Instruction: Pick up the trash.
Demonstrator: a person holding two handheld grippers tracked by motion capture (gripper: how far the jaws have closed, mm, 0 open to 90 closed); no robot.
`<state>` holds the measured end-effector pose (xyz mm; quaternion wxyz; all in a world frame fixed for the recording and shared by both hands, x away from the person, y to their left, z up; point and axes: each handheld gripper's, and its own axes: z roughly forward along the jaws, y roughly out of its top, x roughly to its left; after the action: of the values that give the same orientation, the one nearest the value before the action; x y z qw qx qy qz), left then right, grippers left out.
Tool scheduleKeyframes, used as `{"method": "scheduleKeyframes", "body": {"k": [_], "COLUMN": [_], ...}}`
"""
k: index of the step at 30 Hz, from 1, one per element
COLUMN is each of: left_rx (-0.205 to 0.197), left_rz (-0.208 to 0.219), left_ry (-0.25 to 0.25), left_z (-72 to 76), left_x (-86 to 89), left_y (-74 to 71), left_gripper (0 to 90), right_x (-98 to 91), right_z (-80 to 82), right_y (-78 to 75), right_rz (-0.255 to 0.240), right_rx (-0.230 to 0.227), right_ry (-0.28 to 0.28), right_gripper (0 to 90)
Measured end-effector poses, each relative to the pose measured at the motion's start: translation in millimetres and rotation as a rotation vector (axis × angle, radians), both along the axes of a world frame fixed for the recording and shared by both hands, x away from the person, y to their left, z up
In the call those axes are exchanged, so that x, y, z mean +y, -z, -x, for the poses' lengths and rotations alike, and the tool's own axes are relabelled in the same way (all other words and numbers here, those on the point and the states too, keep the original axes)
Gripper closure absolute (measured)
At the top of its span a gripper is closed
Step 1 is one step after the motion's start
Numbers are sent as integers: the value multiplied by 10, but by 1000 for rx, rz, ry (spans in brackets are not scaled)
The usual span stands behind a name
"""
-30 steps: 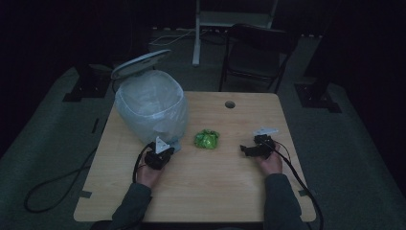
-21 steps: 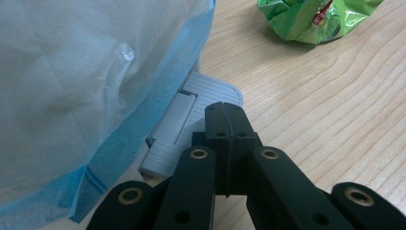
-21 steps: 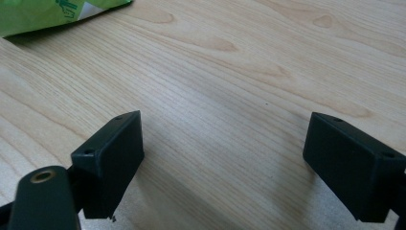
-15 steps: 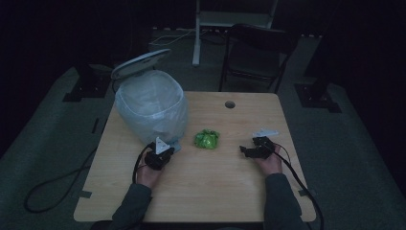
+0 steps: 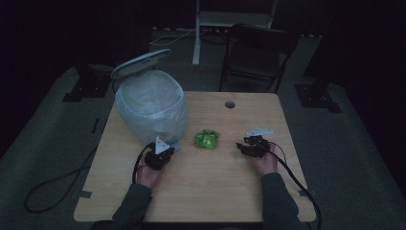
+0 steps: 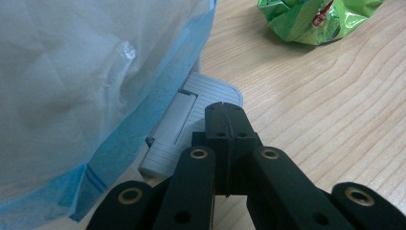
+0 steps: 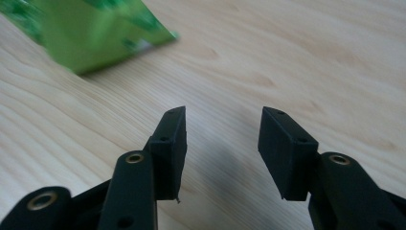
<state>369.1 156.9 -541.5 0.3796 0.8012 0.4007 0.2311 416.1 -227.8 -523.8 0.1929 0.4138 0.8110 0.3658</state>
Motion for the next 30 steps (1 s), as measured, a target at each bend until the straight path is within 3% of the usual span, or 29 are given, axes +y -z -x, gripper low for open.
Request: {"method": "scheduleKeyframes", "body": {"k": [8,11,19,24,30], "left_rx": [-2,-2,-6,-5,-5], "left_rz": [-3,-2,-3,-4,-8], "left_ry": [0,-1,-3,-5,-3], "left_z": [1,1,4,8,8], "left_x": [-3,-4,-9,-12,-12], "left_y": [0,0,2,2,1], "left_gripper": [900,900,900,900,900], "right_x": [290,389,645,782,795], "right_z": [70,71,83,3,-98], "right_y": [-142,-168,-237,-215,-112], "right_rz": [-39,-75,-77,-47,-36], "right_rx": [-23,-21,-35,-21,38], "right_ry": [-70,-91,-148,-145,-91], "right_gripper": [549,576,587,600,690]}}
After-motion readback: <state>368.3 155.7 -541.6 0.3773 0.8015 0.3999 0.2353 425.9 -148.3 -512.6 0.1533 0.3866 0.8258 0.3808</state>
